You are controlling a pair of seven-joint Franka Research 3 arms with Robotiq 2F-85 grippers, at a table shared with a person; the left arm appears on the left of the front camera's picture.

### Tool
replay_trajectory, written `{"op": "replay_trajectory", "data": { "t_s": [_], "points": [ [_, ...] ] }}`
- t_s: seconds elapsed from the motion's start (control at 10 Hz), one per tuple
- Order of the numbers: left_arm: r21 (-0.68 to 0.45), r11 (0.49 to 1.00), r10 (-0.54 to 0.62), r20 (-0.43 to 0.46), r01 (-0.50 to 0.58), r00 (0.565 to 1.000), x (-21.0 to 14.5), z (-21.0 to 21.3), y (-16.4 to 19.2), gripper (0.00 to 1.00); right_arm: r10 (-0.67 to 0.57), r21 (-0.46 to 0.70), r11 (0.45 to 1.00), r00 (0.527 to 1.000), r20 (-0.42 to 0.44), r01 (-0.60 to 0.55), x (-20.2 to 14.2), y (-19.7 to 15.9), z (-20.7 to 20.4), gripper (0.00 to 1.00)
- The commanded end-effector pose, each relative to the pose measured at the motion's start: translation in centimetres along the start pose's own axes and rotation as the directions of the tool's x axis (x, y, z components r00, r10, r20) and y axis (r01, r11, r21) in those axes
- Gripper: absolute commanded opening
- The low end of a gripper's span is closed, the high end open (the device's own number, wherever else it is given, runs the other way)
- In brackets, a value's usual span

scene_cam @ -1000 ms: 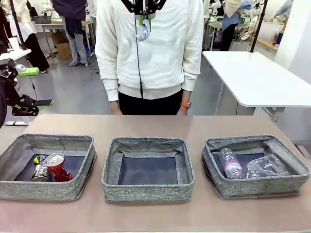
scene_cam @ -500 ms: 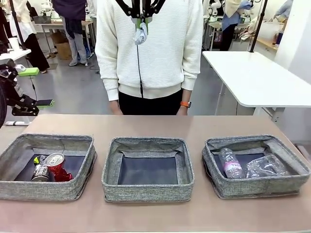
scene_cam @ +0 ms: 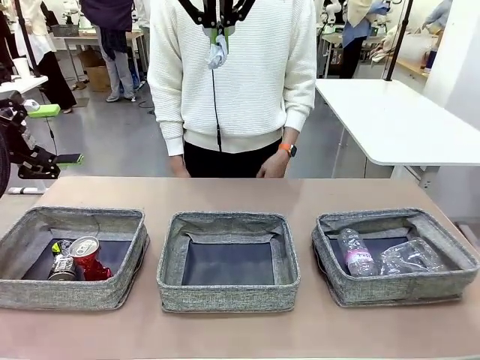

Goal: Sort the waste into the appropriate baskets.
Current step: Place the picked waste into the Fabric basket indicated by the person.

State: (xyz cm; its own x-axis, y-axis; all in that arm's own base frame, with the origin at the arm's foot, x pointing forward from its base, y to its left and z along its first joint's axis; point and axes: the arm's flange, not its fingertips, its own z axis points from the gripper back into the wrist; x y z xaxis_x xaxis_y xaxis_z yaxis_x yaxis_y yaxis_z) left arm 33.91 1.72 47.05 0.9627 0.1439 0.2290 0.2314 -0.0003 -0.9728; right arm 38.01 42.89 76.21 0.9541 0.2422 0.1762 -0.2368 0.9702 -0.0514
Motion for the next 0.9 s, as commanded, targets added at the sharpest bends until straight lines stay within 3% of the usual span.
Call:
{"op": "replay_trajectory", "data": {
  "t_s": [0.0, 0.8],
  "points": [
    [-0.017, 1.000, -0.006, 0.005, 0.006, 1.000, -0.21, -0.04, -0.33, 1.00, 0.005, 0.010, 1.000, 1.000, -0.012, -0.005, -0.23, -0.11, 0.18, 0.09],
    [-0.017, 1.000, -0.006, 0.005, 0.006, 1.000, -0.21, -0.04, -0.33, 1.00, 0.005, 0.010, 1.000, 1.000, -0.012, -0.005, -0.23, -0.11, 0.18, 0.09]
  ]
}}
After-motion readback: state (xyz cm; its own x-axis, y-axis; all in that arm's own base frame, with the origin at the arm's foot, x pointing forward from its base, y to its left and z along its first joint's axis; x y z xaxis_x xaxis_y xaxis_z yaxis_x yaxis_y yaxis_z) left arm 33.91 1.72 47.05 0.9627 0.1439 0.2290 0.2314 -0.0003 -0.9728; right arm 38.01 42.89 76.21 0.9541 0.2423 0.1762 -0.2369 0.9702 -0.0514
